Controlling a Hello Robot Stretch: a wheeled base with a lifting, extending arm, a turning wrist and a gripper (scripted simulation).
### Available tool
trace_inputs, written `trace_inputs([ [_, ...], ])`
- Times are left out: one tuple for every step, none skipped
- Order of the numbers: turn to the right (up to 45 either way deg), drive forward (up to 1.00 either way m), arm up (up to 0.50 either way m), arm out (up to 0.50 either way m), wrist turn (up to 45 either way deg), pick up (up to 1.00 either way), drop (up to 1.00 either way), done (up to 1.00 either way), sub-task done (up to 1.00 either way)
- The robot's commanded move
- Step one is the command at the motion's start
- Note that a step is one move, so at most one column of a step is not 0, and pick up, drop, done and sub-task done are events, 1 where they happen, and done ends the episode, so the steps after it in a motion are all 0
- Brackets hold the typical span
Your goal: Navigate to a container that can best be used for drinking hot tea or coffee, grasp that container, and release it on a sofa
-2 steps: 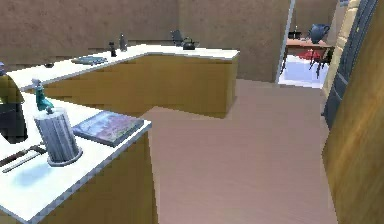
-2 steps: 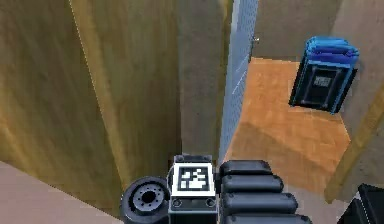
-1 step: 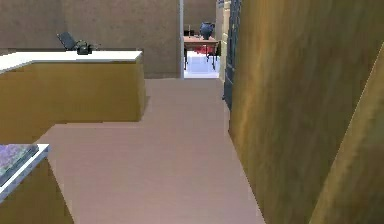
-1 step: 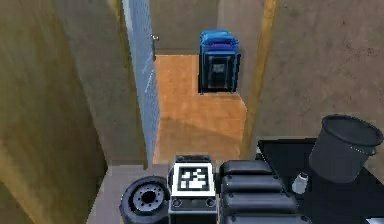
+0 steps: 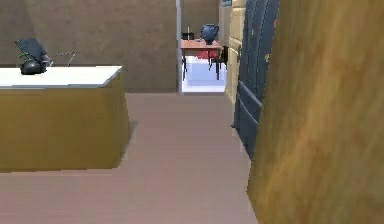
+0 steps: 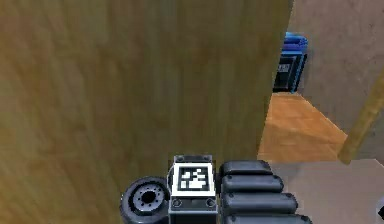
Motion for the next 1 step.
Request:
trace_inputs([
  [0.0,1.0,0.0,0.0,0.0,0.0,0.0,0.0,0.0],
])
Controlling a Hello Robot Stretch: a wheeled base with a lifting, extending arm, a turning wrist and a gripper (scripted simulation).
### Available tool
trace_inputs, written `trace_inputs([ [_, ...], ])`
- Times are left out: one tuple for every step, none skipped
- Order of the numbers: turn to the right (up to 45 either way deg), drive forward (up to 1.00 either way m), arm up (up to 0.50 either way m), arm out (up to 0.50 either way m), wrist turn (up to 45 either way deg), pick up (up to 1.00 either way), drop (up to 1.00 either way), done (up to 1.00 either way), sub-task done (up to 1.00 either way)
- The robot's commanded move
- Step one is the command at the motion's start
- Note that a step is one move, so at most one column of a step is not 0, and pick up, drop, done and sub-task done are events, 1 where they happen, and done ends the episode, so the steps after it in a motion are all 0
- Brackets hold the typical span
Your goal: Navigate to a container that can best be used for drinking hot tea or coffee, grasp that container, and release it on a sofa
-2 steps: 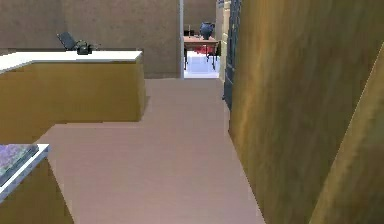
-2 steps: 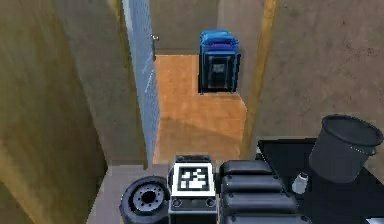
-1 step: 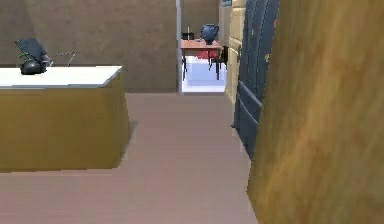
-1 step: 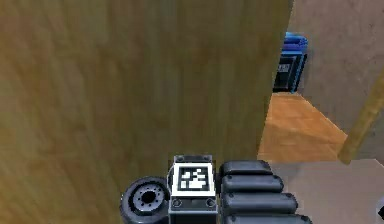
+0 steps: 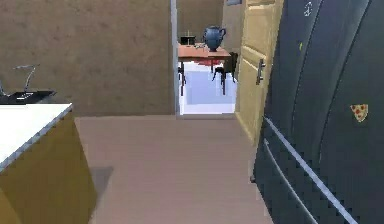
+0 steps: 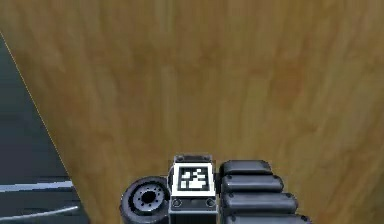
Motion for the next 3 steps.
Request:
trace_inputs([
  [3.0,0.0,0.0,0.0,0.0,0.0,0.0,0.0,0.0],
  [0.0,1.0,0.0,0.0,0.0,0.0,0.0,0.0,0.0],
  [0.0,1.0,0.0,0.0,0.0,0.0,0.0,0.0,0.0],
])
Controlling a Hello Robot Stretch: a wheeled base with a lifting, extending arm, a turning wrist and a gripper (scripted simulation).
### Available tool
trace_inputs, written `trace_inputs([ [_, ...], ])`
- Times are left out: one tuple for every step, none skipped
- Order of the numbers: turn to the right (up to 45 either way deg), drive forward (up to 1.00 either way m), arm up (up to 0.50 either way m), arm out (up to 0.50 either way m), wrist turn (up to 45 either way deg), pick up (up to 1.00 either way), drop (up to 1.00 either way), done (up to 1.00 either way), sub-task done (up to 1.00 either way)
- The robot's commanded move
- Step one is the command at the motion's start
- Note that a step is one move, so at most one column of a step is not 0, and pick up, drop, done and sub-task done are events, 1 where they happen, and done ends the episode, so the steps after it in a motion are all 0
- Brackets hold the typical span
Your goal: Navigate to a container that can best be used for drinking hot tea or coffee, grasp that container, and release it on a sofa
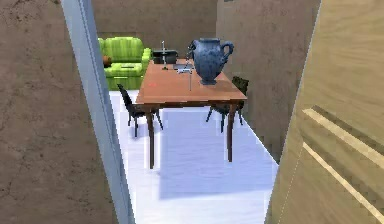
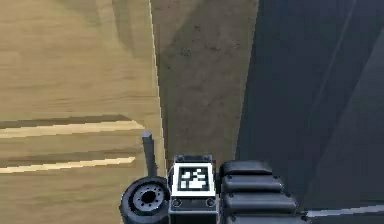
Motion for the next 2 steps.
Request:
trace_inputs([
  [0.0,0.65,0.0,0.0,0.0,0.0,0.0,0.0,0.0],
  [-36.0,0.0,0.0,0.0,0.0,0.0,0.0,0.0,0.0],
])
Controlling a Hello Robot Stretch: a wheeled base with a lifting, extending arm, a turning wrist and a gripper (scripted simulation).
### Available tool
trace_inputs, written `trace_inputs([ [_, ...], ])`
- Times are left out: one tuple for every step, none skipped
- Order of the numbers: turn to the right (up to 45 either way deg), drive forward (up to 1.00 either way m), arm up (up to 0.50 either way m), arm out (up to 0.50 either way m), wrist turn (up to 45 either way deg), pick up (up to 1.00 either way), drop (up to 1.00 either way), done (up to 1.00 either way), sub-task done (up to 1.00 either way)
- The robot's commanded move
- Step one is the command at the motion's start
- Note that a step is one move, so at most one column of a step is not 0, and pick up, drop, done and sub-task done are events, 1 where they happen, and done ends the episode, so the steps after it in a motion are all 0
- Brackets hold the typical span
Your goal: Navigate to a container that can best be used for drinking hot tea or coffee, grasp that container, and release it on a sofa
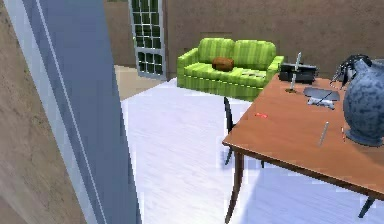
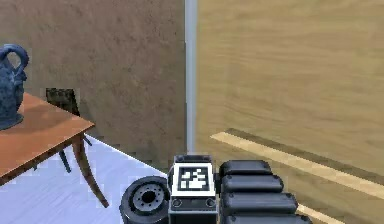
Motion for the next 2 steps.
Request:
trace_inputs([
  [0.0,0.5,0.0,0.0,0.0,0.0,0.0,0.0,0.0],
  [3.0,0.0,0.0,0.0,0.0,0.0,0.0,0.0,0.0],
])
